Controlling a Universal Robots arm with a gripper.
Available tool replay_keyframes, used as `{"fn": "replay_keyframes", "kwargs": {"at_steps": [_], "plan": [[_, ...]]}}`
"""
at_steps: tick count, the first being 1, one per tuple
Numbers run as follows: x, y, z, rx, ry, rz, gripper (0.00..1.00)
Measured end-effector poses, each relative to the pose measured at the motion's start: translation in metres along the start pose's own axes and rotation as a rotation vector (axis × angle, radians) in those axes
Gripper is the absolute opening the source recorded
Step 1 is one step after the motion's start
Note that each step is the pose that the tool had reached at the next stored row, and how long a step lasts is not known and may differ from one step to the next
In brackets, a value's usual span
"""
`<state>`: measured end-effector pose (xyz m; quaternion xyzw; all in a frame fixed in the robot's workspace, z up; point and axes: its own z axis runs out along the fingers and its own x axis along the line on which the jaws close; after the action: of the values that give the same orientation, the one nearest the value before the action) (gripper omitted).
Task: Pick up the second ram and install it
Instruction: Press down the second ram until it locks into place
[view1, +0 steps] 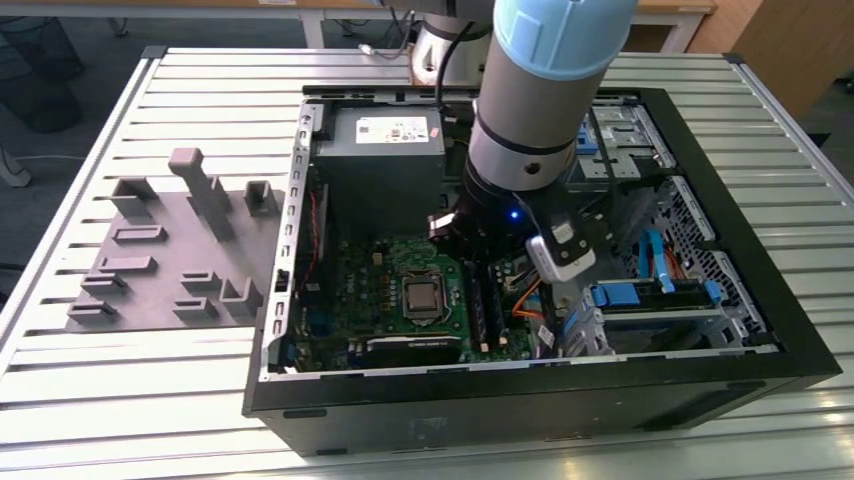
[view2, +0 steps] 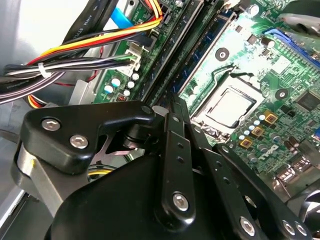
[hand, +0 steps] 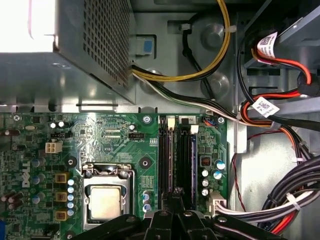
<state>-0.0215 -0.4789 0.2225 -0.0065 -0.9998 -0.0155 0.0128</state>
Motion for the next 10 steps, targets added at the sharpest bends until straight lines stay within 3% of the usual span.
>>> {"fn": "replay_keyframes", "kwargs": {"at_steps": [10], "plan": [[-0.0001,-0.0002,0.0039,-0.0001,0.0004,0.0,0.11]]}}
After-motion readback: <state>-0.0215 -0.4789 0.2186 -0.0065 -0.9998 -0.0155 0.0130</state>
